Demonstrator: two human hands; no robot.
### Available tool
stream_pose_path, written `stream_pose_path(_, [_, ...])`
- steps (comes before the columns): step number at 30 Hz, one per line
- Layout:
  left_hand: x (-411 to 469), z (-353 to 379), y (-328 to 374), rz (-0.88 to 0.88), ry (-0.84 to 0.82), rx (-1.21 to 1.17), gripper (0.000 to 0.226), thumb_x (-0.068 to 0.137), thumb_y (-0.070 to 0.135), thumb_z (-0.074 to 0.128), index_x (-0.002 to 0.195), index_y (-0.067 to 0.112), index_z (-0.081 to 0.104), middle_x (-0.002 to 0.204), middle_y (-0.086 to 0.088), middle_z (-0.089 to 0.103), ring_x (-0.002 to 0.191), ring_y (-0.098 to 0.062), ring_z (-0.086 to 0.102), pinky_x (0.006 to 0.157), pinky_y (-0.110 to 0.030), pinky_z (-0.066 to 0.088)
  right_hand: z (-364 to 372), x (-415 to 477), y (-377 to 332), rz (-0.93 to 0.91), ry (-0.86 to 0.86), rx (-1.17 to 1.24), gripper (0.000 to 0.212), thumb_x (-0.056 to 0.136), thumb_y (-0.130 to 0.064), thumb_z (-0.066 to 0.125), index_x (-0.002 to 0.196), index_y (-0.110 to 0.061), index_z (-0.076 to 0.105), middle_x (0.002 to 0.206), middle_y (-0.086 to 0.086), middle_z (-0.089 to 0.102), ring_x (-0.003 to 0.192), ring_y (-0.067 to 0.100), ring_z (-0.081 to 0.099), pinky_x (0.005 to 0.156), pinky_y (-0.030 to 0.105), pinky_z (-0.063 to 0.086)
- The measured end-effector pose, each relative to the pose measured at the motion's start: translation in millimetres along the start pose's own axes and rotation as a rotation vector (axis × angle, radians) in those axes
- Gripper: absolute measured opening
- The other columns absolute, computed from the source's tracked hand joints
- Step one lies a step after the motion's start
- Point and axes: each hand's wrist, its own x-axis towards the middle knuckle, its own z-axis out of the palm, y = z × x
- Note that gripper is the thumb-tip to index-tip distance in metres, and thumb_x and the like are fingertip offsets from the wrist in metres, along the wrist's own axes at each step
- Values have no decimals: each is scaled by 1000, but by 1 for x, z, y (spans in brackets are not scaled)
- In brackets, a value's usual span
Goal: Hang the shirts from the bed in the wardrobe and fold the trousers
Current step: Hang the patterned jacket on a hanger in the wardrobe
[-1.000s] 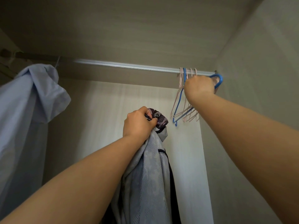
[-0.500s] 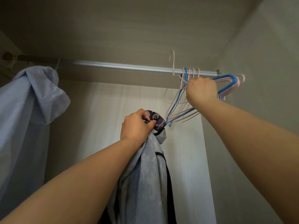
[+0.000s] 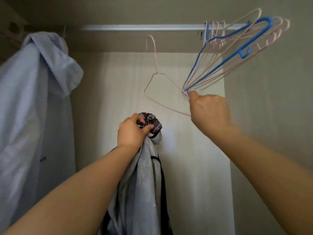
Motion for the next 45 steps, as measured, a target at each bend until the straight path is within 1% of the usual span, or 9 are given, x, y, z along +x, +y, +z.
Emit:
stream_pose_path(3, [-31, 0, -30, -72, -11, 32, 27, 73, 36, 79, 78, 24, 54, 92, -2, 64, 84, -20, 58, 70, -25, 39, 22, -47, -22, 102, -62, 210, 23, 96, -13, 41, 116, -9, 51, 62, 0, 39, 49, 19, 31, 44, 27, 10])
stream_pose_path(9, [-95, -15, -91, -359, -171, 75, 23, 82, 38, 71, 92, 23, 57, 103, -1, 65, 86, -14, 54, 71, -18, 34, 60, -146, -65, 470, -234, 795, 27, 101, -28, 34, 112, -12, 52, 70, 3, 55, 63, 26, 52, 55, 31, 36])
stream_pose_path(14, [-135, -37, -127, -536, -436, 156, 52, 77, 33, 77, 119, 17, 53, 109, 0, 54, 101, -18, 54, 78, -20, 36, 78, -222, -81, 601, -383, 992, 21, 100, -27, 36, 106, -15, 52, 77, 5, 57, 72, 29, 55, 62, 35, 42])
stream_pose_path(17, [-155, -49, -143, -560, -495, 310, 49, 84, 35, 69, 125, 12, 55, 119, -9, 60, 112, -28, 55, 84, -26, 41, 88, -268, -83, 632, -424, 1010, 14, 100, -25, 38, 97, -19, 51, 68, 2, 53, 63, 24, 49, 55, 32, 34])
stream_pose_path(26, [-165, -91, -162, -744, -255, 370, 43, 99, 34, 44, 119, 0, 59, 107, -24, 61, 96, -36, 58, 73, -33, 41, 104, -346, -66, 552, -530, 900, 17, 97, -19, 43, 89, -9, 55, 55, 11, 51, 52, 32, 50, 51, 36, 38])
stream_pose_path(33, [-172, -106, -176, -1120, -61, -208, 31, 102, 22, 34, 111, -2, 52, 104, -24, 54, 77, -30, 53, 80, -33, 46, 104, -369, -75, 438, -594, 900, 15, 95, -16, 49, 89, -6, 59, 48, 1, 45, 45, 27, 46, 48, 32, 33])
stream_pose_path(37, [-174, -111, -175, -1129, -8, -240, 40, 101, 39, 38, 106, 4, 55, 92, -18, 57, 86, -30, 57, 94, -42, 48, 105, -374, -81, 363, -620, 916, 14, 95, -16, 50, 85, -10, 56, 45, -3, 43, 43, 28, 46, 45, 33, 34])
stream_pose_path(40, [-172, -111, -174, -1110, -89, -157, 61, 95, 55, 40, 119, 1, 55, 114, -19, 60, 109, -37, 57, 100, -48, 44, 106, -373, -85, 337, -642, 909, 16, 96, -18, 48, 86, -8, 56, 52, 8, 52, 48, 31, 51, 48, 37, 40])
stream_pose_path(45, [-172, -105, -168, -968, -213, 60, 51, 91, 49, 53, 108, 1, 57, 98, -15, 59, 92, -32, 58, 83, -37, 46, 106, -372, -88, 326, -649, 904, 19, 97, -19, 46, 91, -6, 58, 59, 13, 57, 53, 33, 54, 51, 36, 39])
